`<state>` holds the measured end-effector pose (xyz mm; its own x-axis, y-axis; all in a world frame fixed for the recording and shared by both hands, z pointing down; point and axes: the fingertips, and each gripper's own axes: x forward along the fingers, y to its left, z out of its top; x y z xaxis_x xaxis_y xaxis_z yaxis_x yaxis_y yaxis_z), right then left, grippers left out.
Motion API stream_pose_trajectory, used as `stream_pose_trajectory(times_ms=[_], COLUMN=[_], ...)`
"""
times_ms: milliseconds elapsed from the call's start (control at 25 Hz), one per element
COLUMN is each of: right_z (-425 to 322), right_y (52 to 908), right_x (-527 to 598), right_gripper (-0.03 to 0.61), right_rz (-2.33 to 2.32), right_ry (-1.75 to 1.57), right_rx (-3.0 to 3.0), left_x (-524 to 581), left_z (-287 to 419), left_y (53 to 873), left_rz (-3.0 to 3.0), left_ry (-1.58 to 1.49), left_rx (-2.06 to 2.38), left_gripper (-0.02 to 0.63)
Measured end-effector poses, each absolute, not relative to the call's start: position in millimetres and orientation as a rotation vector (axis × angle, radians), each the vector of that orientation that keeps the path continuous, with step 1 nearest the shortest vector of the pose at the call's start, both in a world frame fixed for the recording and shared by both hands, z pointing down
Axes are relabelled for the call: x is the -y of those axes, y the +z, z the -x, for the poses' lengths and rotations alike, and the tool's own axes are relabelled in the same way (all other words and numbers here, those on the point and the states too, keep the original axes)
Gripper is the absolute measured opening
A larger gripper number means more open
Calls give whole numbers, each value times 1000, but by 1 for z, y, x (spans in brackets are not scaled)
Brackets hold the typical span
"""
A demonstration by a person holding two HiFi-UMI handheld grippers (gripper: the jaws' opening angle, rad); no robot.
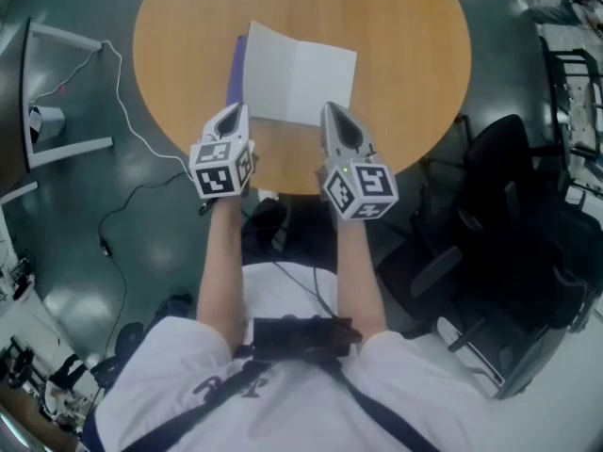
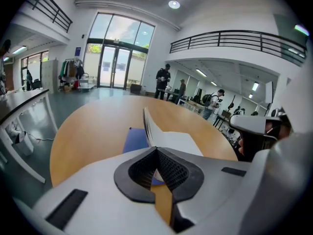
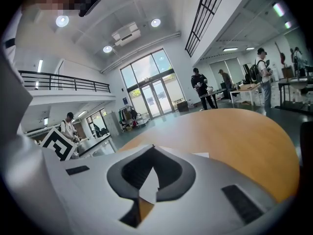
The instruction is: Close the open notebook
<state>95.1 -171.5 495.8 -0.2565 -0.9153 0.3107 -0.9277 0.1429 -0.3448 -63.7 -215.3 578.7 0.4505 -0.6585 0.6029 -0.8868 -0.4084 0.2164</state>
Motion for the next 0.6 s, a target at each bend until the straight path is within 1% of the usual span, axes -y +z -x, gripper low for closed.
stream_pose_trajectory(times_ms=[280, 600], right_z=[-124, -155], right_y=[478, 464], right_x=[160, 136], right_gripper=[17, 17], right_rz=[-2000, -2120], right_ry=[709, 680], right_rx=[2345, 2302], left_x=[206, 182], left_z=[4, -55], left_y=[546, 548], left_rz=[-2331, -2407], left_ry=[547, 595], left_rx=[1169, 1007], left_gripper=[14, 14])
